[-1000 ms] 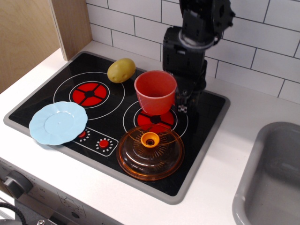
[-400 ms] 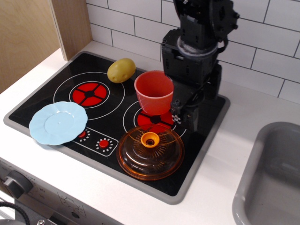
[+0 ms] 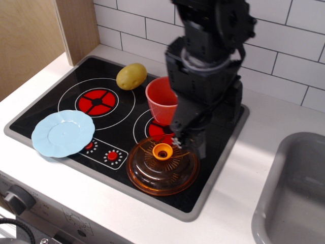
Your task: Take cup off plate
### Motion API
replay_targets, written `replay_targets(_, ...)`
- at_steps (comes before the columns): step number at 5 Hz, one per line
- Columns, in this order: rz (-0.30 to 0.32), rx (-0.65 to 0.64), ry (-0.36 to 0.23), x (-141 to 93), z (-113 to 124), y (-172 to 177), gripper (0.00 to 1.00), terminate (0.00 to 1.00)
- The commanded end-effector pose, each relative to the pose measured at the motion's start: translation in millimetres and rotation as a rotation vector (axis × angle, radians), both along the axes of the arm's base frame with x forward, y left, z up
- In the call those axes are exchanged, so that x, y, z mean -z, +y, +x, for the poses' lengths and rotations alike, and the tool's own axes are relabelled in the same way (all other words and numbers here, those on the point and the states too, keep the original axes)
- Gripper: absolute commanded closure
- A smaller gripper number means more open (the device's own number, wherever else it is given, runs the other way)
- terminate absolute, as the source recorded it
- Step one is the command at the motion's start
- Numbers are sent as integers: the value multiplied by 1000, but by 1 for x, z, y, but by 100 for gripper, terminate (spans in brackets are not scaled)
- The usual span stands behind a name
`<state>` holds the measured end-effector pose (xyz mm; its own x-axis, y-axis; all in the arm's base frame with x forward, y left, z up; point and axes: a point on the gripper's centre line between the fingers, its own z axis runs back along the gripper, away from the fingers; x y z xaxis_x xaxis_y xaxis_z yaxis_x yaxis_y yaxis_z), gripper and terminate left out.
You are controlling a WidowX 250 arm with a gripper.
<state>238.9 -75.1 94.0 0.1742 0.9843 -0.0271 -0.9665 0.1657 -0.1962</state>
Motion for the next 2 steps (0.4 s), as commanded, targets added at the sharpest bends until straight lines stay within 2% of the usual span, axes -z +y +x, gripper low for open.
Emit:
replay_targets(1, 52, 82, -18, -19, -25, 56, 0, 0)
replay_targets(2, 150, 190, 22, -33, -24, 82, 0, 100)
